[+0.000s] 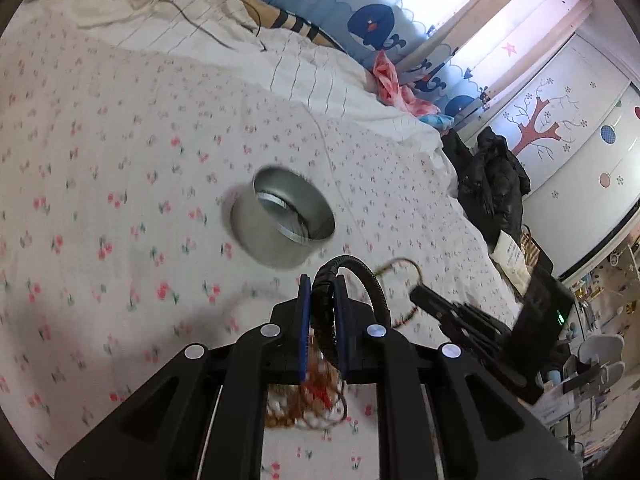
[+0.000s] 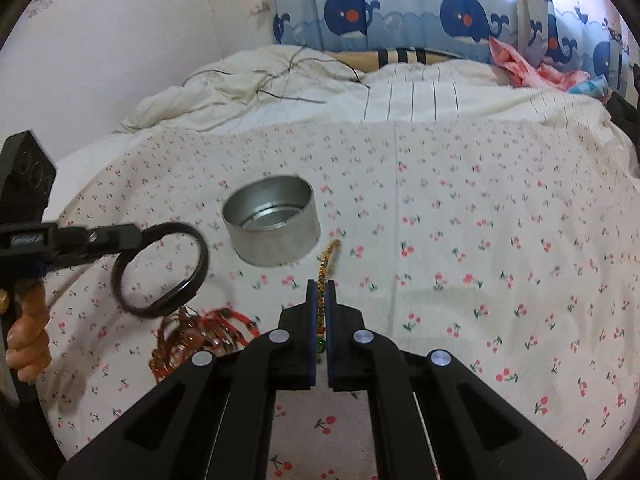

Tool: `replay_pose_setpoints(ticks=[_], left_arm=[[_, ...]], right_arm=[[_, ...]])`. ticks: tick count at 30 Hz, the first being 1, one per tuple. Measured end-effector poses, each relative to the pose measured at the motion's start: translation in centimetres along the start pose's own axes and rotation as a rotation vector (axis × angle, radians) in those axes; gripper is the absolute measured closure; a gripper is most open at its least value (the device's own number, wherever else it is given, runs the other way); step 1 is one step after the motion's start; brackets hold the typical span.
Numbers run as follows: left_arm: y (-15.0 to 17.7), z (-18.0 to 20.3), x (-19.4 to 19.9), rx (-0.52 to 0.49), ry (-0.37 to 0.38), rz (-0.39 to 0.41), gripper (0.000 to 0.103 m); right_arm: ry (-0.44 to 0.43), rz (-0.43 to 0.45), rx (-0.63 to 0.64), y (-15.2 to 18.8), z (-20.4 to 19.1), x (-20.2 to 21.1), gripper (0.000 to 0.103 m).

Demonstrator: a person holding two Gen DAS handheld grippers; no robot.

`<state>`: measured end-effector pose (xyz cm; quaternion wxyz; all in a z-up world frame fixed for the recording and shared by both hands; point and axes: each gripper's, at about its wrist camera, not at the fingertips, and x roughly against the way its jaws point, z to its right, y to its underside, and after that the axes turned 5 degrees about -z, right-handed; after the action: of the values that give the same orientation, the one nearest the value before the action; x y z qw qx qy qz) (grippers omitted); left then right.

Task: Organize jewelry
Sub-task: 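Carry both bracelets over the silver tin and open both grippers to drop them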

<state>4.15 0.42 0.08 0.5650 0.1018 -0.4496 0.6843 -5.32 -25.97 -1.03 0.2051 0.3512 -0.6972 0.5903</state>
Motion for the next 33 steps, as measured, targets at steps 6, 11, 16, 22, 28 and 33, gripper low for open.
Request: replay_pose_setpoints(ticks=[6, 11, 16, 22, 28, 33], left_arm=[[-4.6, 0.7, -1.8, -0.033, -0.044, 0.022, 0.093], [-7.0, 0.8, -5.1, -0.063, -0.126, 0.007, 0.093], [-7.7, 0.5, -8.2, -0.095, -0.225, -0.033, 0.093], [-7.8, -0.2, -8.5, -0.090, -0.256, -0.068, 0.072], [-7.8, -1.3, -1.8, -0.006, -0.269, 0.055, 0.043], [-5.3, -3.2, 1.7, 0.055, -0.309, 0.101, 0.036]], right_arm=[[-0.023, 0.082, 0.030, -1.8, 0.0, 1.6, 0.099], [-0.049, 0.133, 0.048, -3.6, 0.4, 1.9, 0.099], [-0.060, 0.135, 0.064, -4.7, 0.7, 1.2, 0.099], [-0.103, 0.113, 0.086, -6.5, -0.4, -0.6, 0.099], [-0.230, 0.082, 0.069, -8.8, -2.5, -3.1, 0.099], [-0.273, -0.017, 0.015, -9.2, -3.1, -7.7, 0.099]])
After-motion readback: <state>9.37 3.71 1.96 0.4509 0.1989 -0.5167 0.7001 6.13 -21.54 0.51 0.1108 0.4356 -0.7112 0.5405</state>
